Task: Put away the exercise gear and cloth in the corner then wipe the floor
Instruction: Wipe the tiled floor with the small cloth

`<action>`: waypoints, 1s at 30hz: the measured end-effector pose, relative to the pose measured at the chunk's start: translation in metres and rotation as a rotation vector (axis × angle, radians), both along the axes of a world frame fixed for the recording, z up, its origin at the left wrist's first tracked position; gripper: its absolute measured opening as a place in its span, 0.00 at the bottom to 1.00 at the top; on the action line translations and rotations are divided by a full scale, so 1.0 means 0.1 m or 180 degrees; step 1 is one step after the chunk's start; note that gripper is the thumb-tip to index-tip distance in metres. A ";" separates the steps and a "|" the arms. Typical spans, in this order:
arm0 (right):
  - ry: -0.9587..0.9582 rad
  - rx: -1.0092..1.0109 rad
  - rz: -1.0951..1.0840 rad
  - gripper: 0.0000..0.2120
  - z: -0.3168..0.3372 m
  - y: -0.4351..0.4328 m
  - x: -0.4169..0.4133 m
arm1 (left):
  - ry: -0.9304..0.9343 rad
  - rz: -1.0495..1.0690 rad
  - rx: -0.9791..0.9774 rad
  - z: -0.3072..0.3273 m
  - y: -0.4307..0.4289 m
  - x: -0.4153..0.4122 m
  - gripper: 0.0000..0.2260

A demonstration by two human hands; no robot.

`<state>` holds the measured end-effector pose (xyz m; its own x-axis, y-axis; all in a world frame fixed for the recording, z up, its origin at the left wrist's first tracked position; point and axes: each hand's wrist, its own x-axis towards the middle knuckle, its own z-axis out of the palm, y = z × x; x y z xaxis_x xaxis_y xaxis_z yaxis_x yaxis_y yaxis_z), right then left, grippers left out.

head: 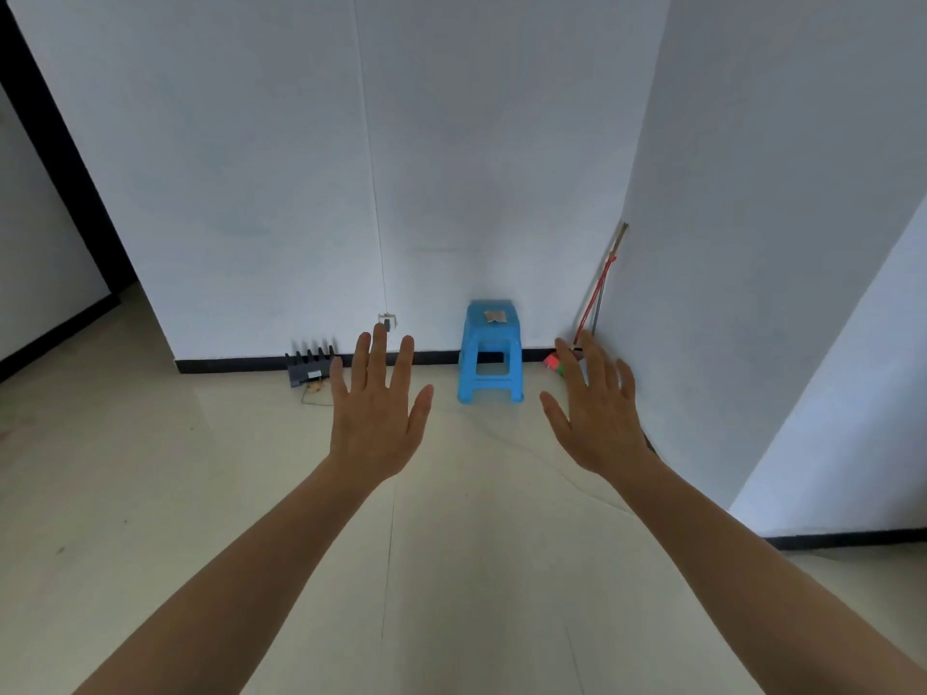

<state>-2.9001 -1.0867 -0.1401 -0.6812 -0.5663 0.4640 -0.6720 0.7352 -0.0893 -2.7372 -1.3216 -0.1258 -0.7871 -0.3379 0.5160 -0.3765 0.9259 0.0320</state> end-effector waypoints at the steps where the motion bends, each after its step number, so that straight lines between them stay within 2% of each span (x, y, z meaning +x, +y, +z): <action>1: -0.0036 0.0059 -0.0034 0.33 0.01 -0.19 -0.24 | -0.0034 0.0004 0.0062 -0.01 -0.22 -0.25 0.30; 9: 0.0016 0.0035 -0.0347 0.32 0.12 -1.27 -2.13 | -0.0221 -0.0231 0.0074 0.16 -1.52 -2.34 0.29; 16: -0.0236 0.0026 -0.0539 0.33 -0.38 -2.18 -4.09 | -0.0654 -0.0266 -0.0008 -0.36 -2.38 -4.33 0.31; 19: -0.0455 0.0080 -0.0497 0.33 -0.46 -2.57 -4.98 | -0.0876 -0.0269 -0.0015 -0.45 -2.77 -5.22 0.31; 25: -0.0508 0.0145 -0.0408 0.33 -0.26 -3.49 -6.59 | -0.0791 -0.0333 -0.0107 -0.14 -3.62 -6.71 0.29; 30: -0.0512 0.0455 -0.0150 0.34 -0.40 -4.34 -7.65 | -0.0799 -0.0340 0.0031 -0.32 -4.42 -7.74 0.29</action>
<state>-3.6646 -1.5203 -0.1805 -0.7672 -0.5844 0.2645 -0.6221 0.7783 -0.0851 -3.5113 -1.7640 -0.1583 -0.9215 -0.2501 0.2972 -0.2740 0.9609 -0.0410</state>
